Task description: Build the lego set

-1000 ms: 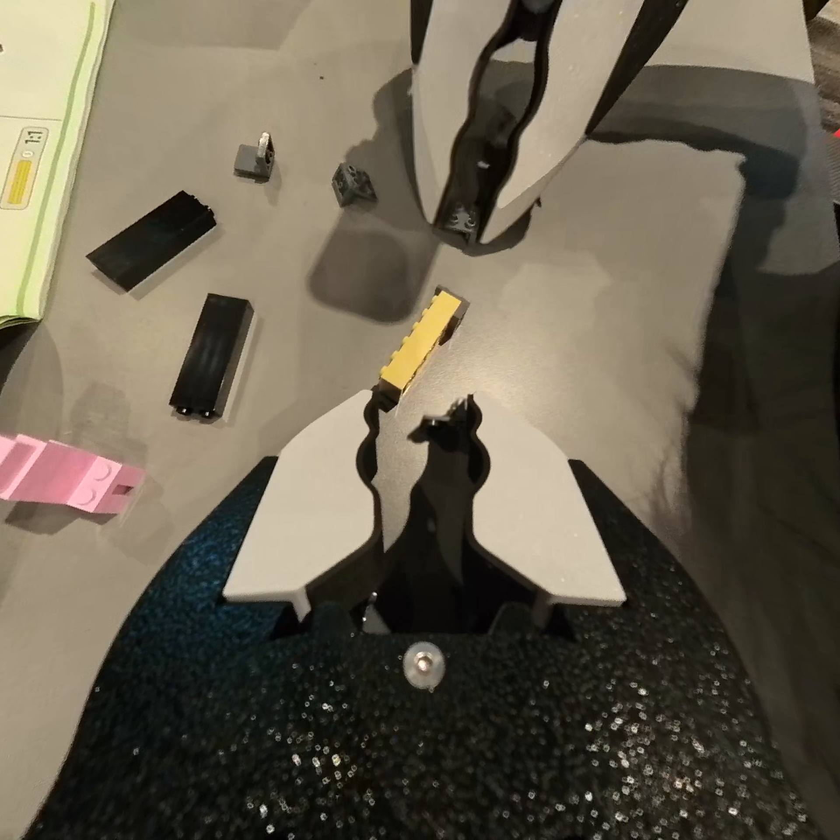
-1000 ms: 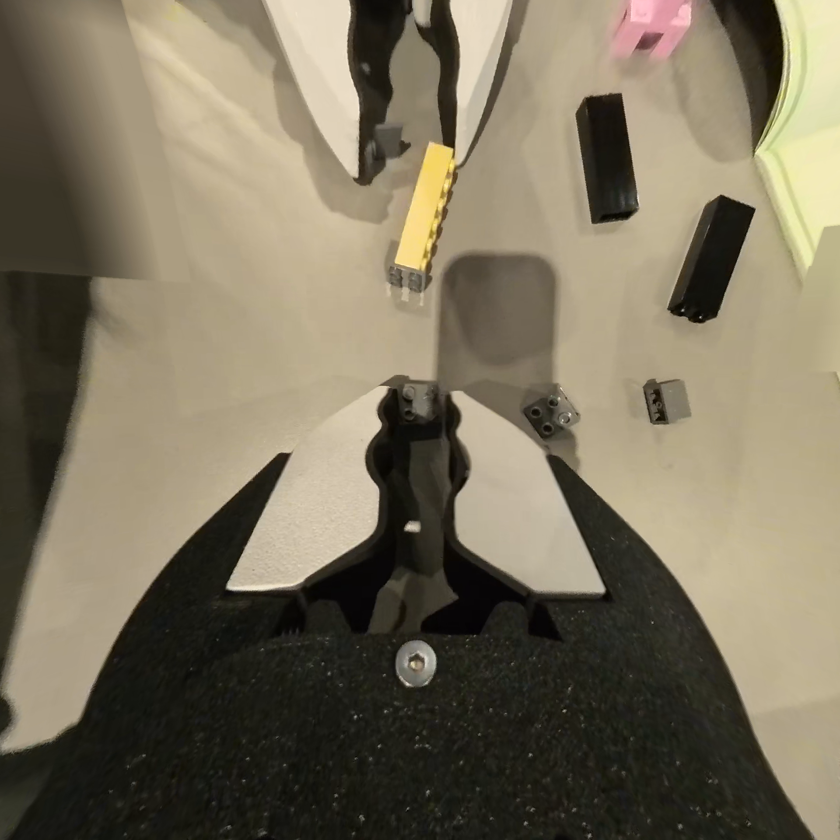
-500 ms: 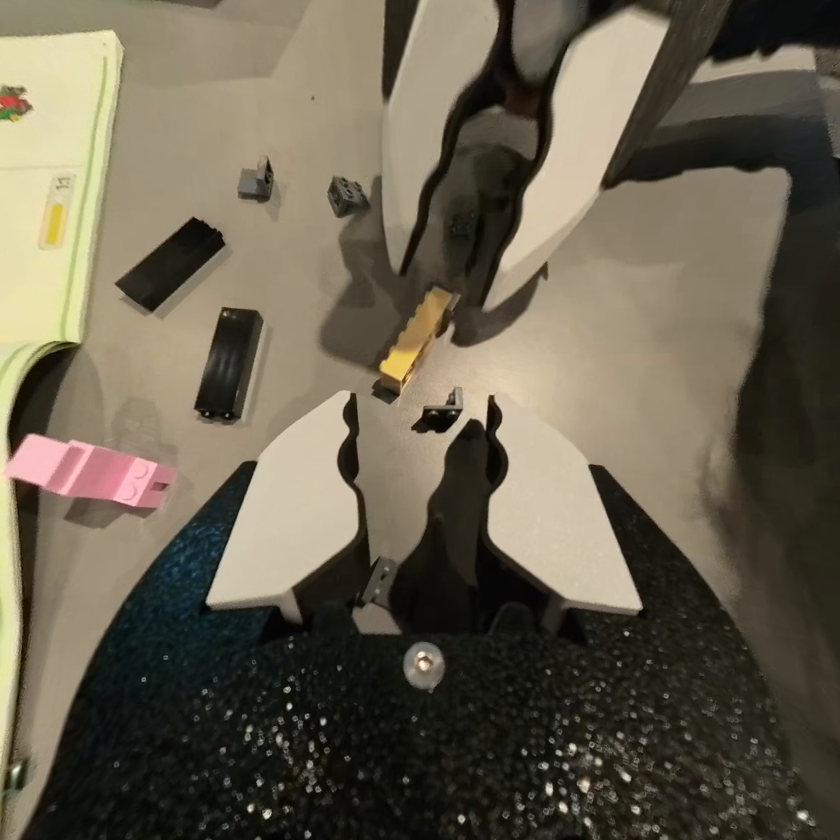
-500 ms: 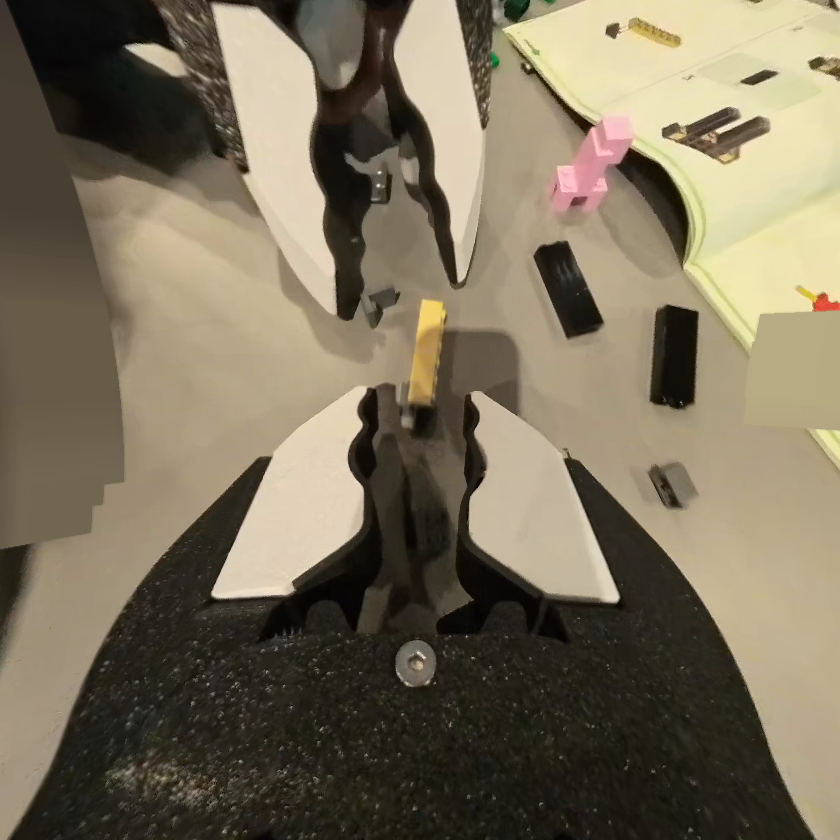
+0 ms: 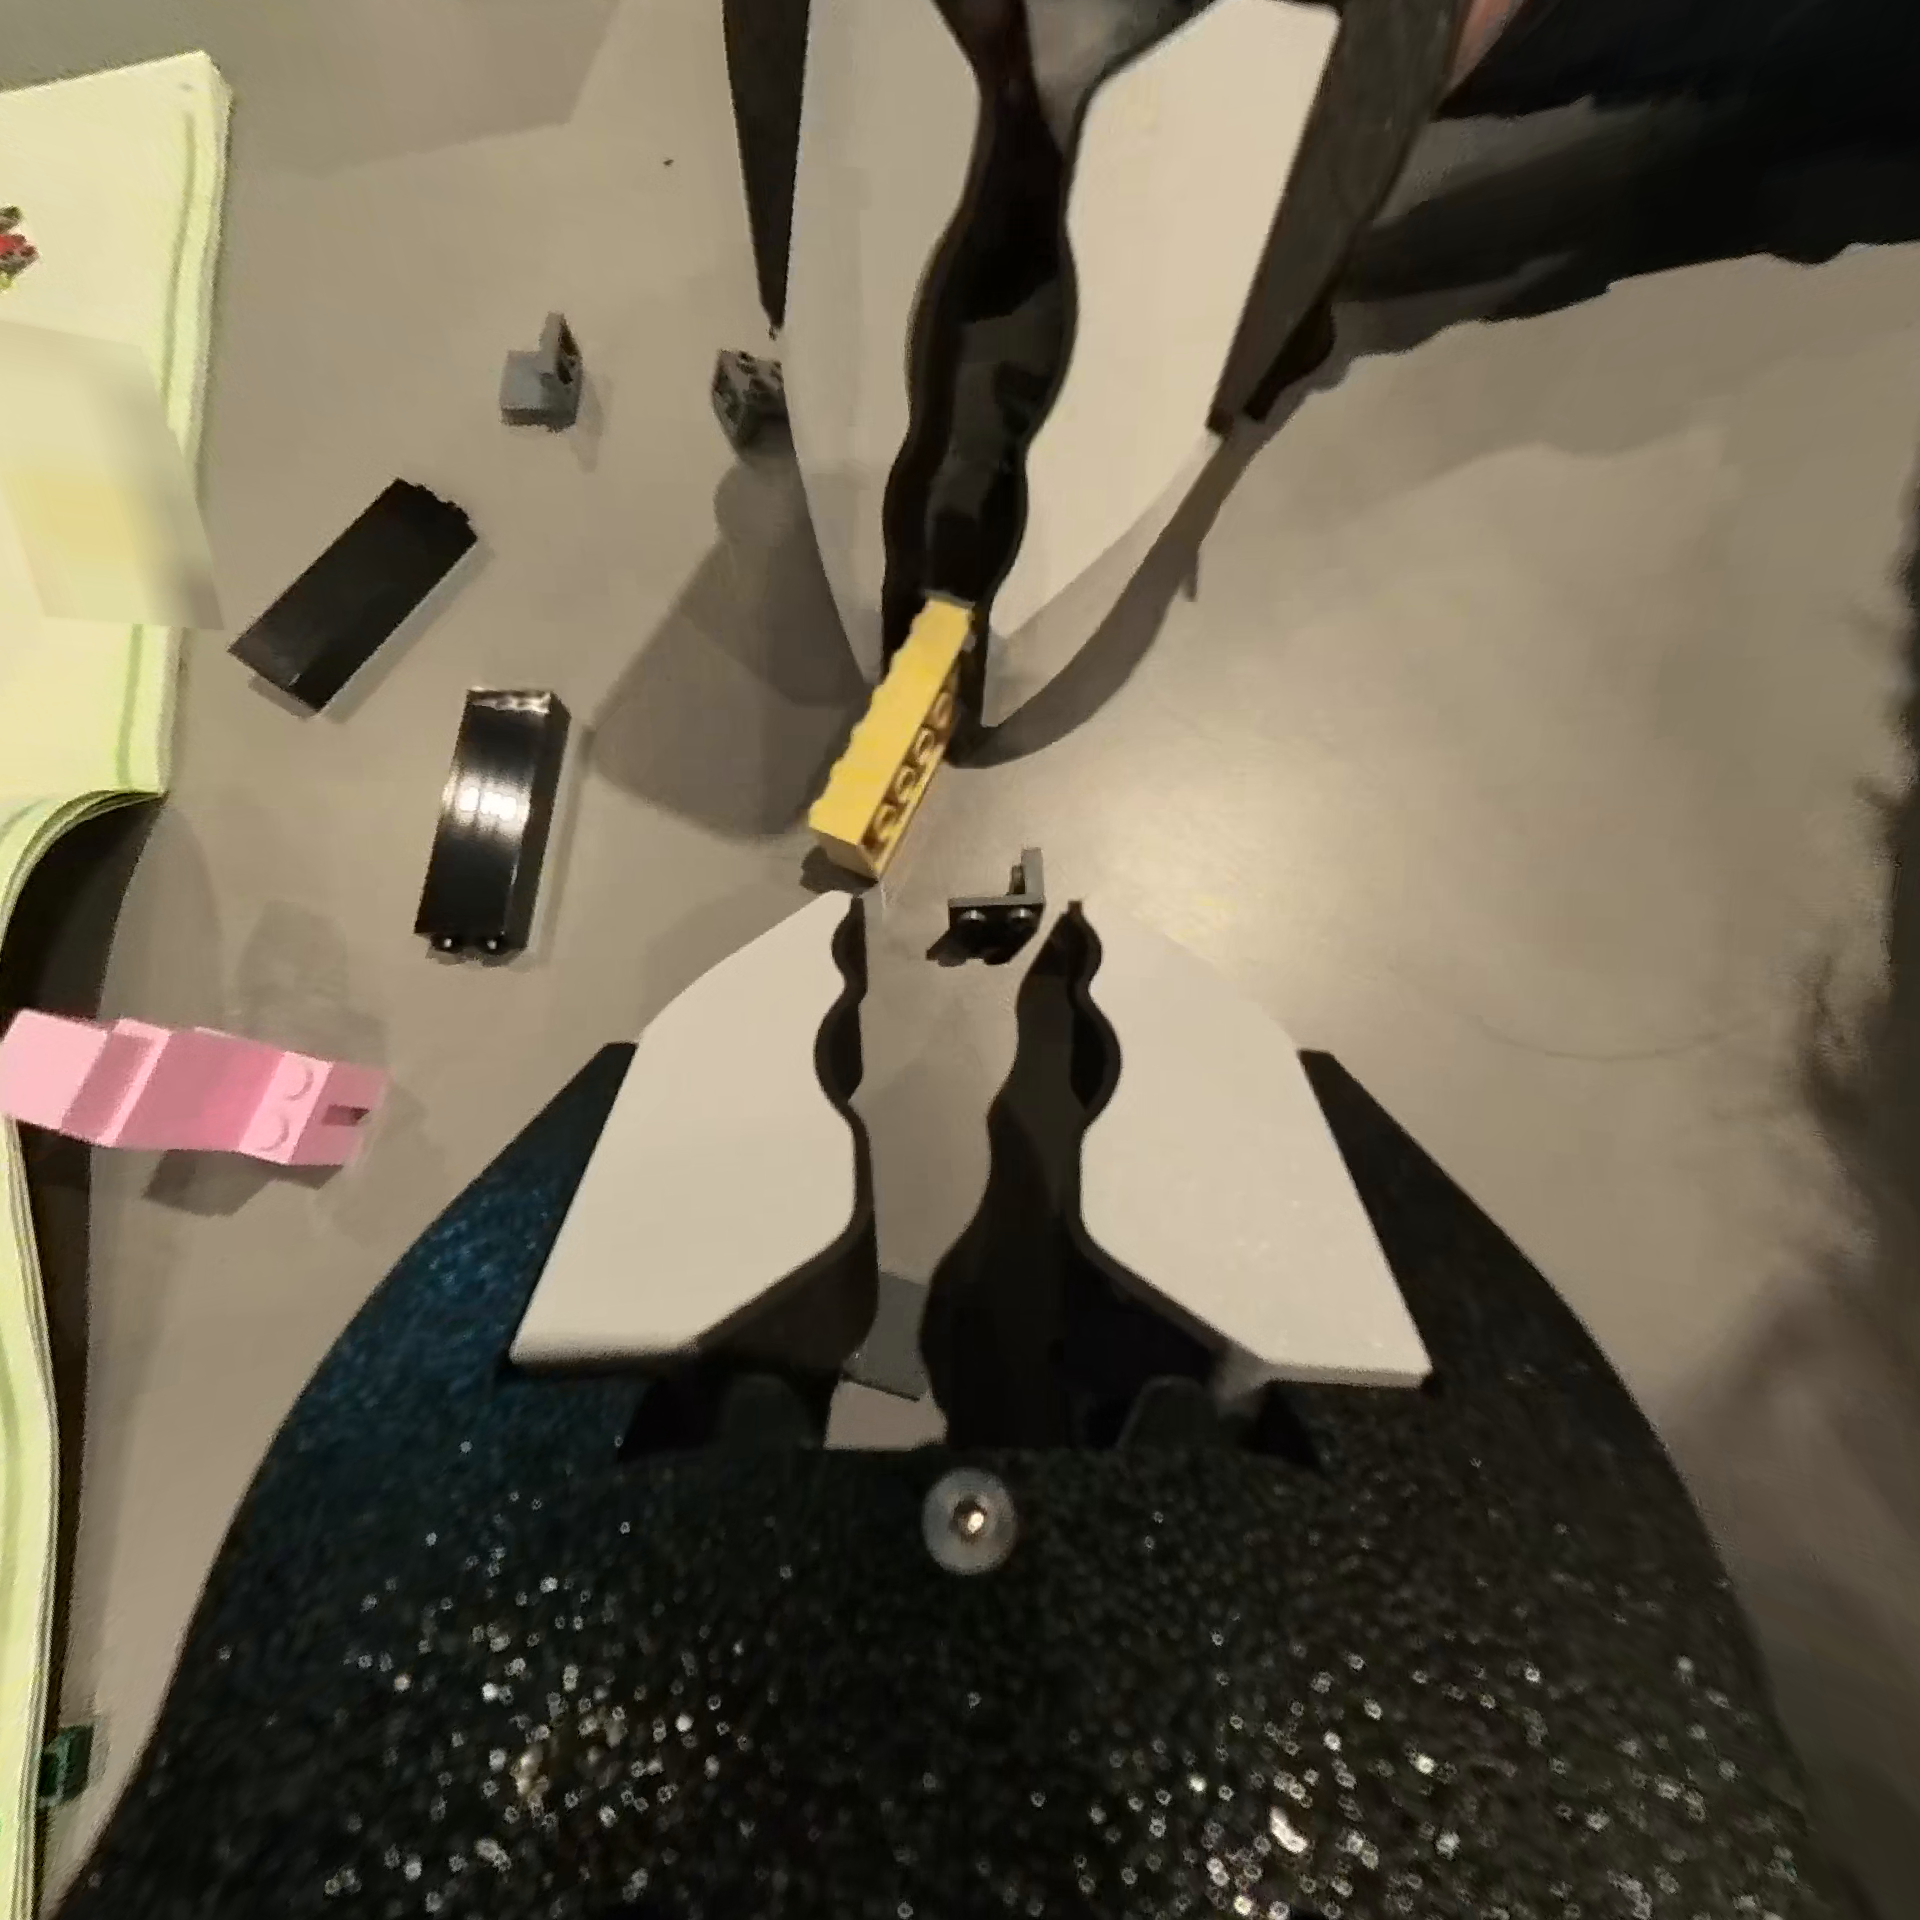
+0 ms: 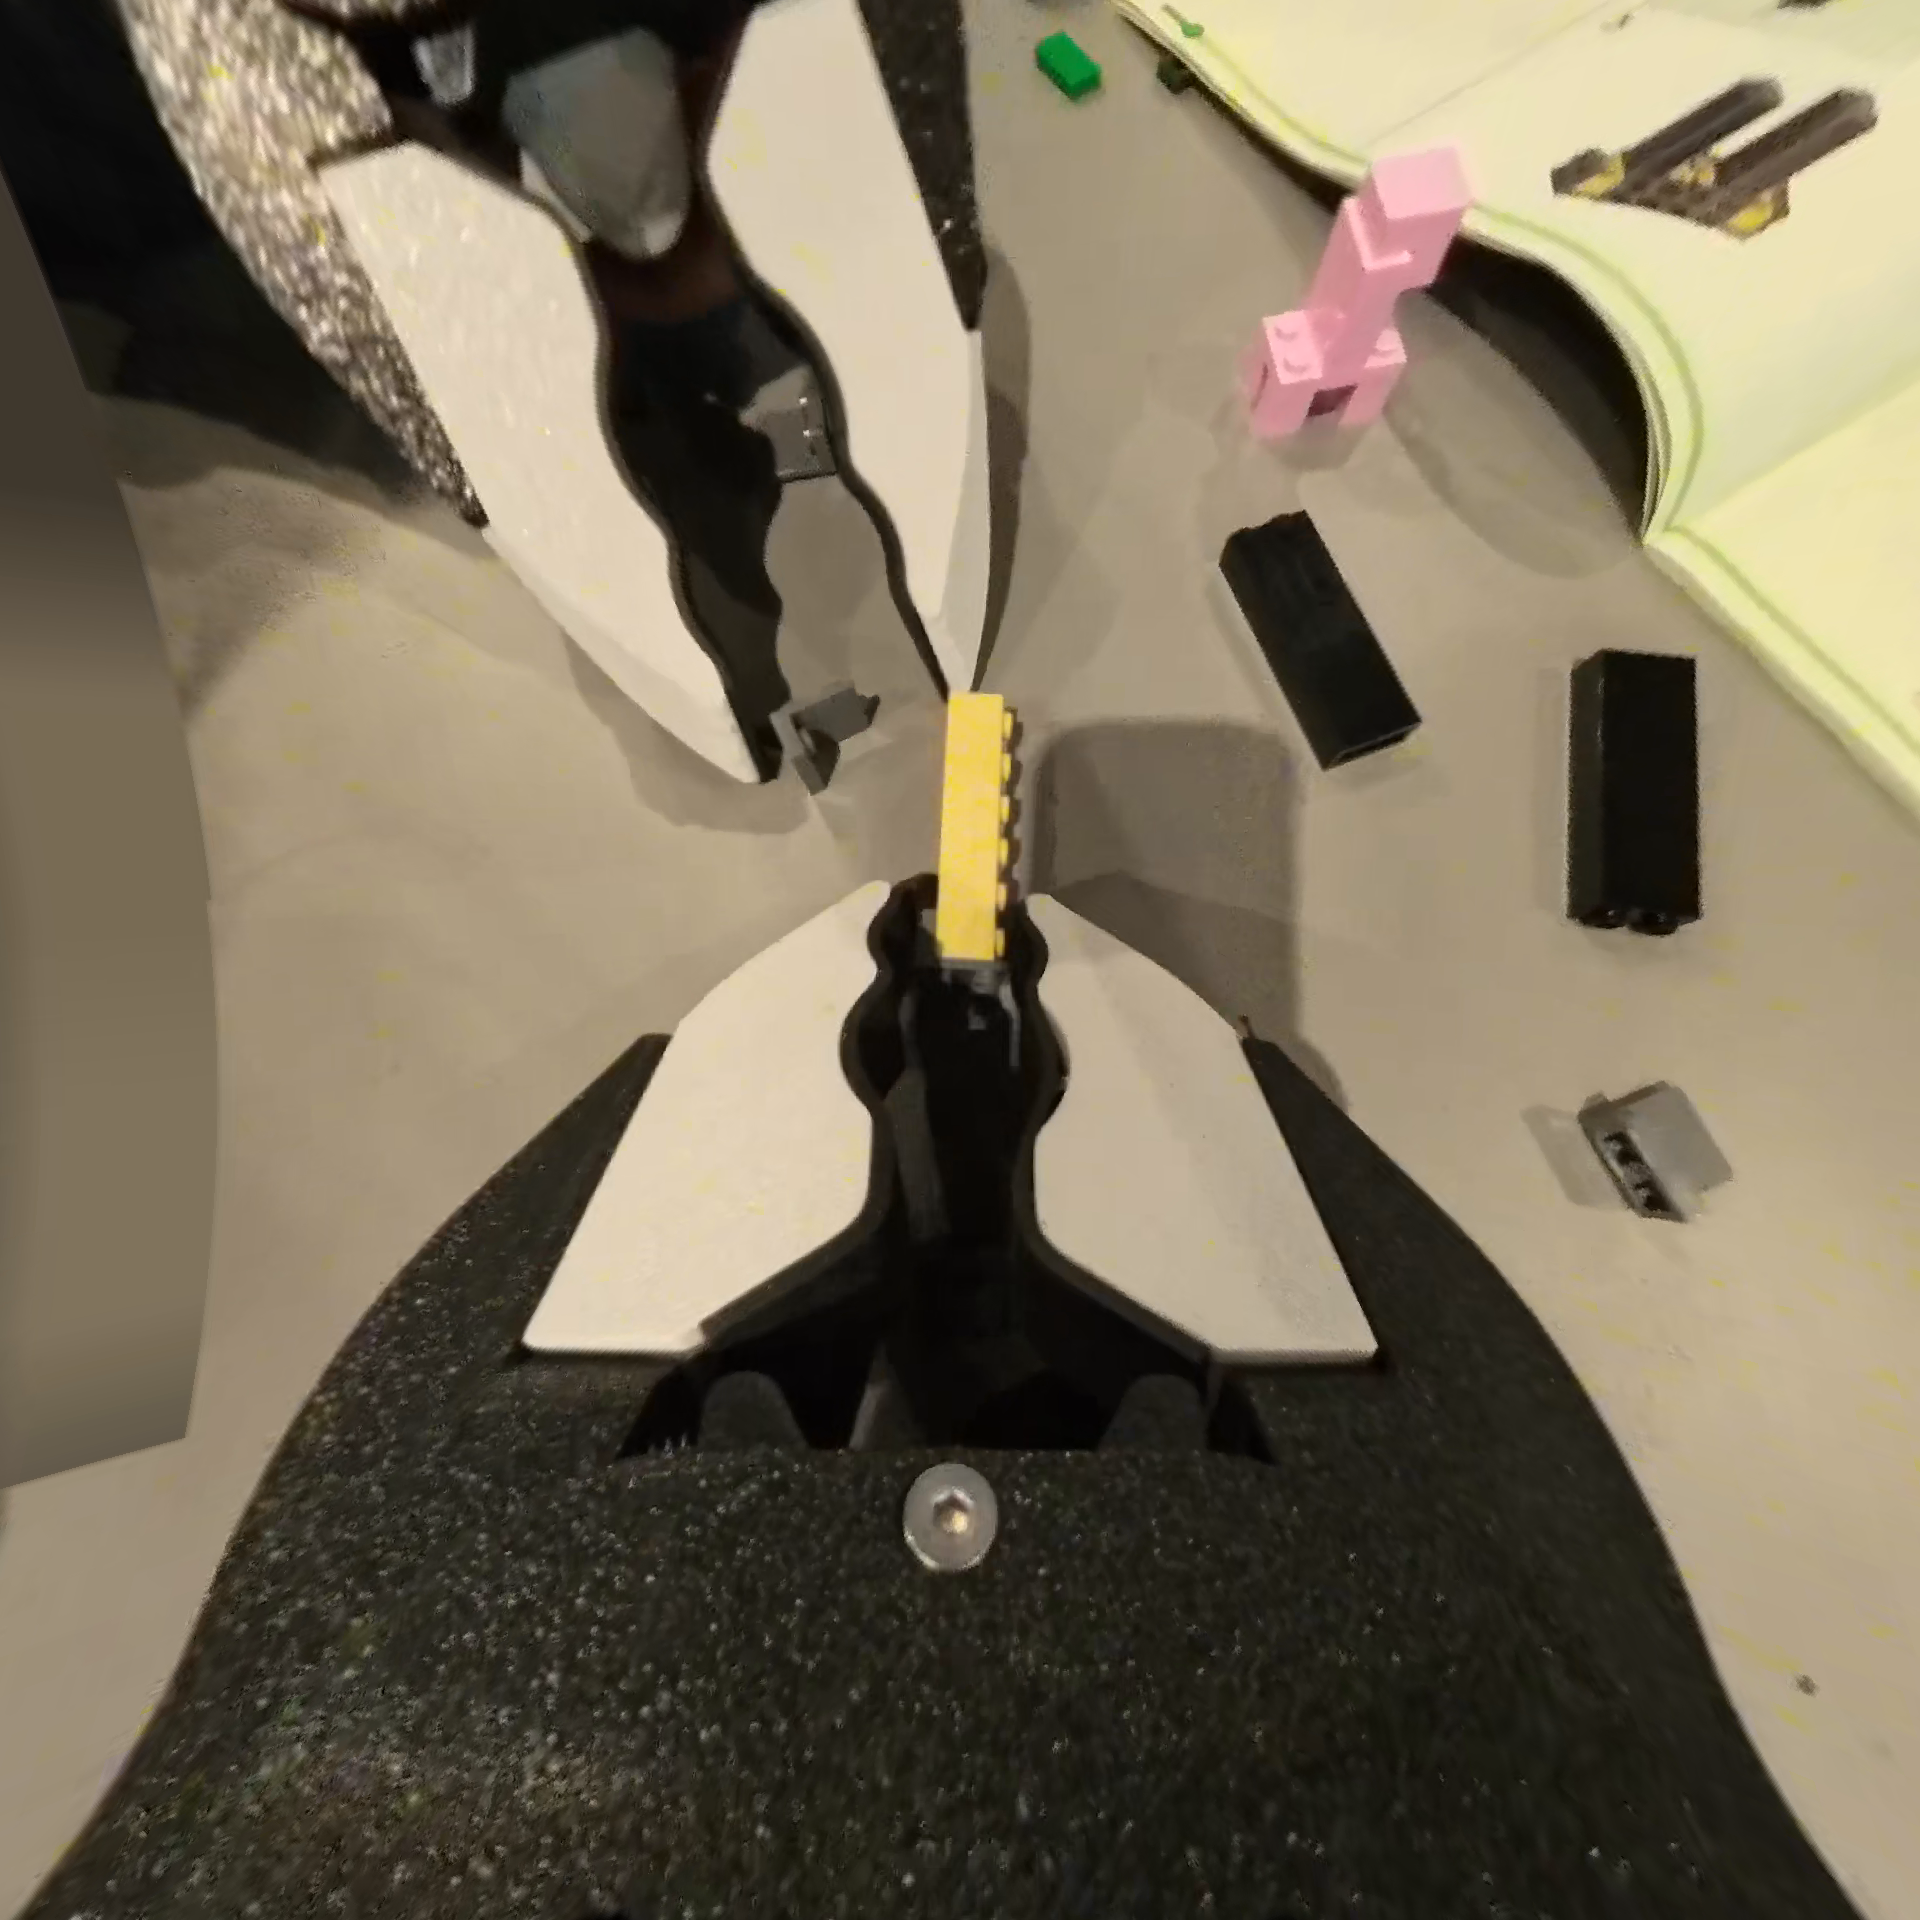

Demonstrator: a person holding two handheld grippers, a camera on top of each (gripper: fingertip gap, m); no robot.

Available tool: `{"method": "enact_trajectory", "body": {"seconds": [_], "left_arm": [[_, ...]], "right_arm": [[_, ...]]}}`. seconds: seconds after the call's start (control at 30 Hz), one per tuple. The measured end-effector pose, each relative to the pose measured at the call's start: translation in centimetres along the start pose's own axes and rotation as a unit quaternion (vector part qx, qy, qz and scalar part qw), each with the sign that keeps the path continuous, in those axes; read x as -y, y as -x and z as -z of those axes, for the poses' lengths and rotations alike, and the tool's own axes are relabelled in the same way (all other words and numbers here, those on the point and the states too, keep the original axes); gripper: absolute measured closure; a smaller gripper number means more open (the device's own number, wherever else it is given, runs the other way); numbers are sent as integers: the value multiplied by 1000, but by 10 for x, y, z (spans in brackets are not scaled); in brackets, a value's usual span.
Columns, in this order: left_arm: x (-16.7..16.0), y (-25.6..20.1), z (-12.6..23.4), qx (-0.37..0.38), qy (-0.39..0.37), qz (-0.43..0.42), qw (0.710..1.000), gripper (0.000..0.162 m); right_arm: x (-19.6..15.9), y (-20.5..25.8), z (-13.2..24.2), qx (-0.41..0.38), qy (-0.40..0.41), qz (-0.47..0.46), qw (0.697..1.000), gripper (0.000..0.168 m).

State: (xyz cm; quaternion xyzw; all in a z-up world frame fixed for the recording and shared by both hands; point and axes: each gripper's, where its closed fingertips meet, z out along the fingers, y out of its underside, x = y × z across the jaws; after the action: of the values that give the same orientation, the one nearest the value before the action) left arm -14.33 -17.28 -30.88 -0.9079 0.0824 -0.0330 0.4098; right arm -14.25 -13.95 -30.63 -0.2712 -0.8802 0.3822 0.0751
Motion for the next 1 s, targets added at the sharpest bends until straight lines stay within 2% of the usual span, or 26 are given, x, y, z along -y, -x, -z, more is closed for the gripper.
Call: {"method": "enact_trajectory", "body": {"seconds": [0.13, 0.3, 0.47, 0.6, 0.73, 0.87, 1.0], "left_arm": [[0, 1, 0, -1, -7, 11, 1000, 127], [0, 2, -1, 2, -6, 10, 1000, 127], [0, 2, -1, 2, -6, 10, 1000, 127], [1, 2, -1, 2, -6, 10, 1000, 127], [1, 2, -1, 3, -6, 10, 1000, 127], [1, 2, -1, 4, -6, 10, 1000, 127], [1, 2, -1, 3, -6, 8, 1000, 128]], "right_arm": [[10, 4, 4, 62, -27, -100, 993, 152], [24, 5, 18, 145, -81, -213, 963, 152], [28, 2, 25, 186, -102, -280, 936, 152], [29, 3, 26, 202, -111, -293, 928, 152], [27, 5, 24, 180, -102, -235, 950, 152], [17, 9, 20, 117, -47, -79, 989, 152], [6, 10, 10, 60, 20, 56, 996, 152]]}}
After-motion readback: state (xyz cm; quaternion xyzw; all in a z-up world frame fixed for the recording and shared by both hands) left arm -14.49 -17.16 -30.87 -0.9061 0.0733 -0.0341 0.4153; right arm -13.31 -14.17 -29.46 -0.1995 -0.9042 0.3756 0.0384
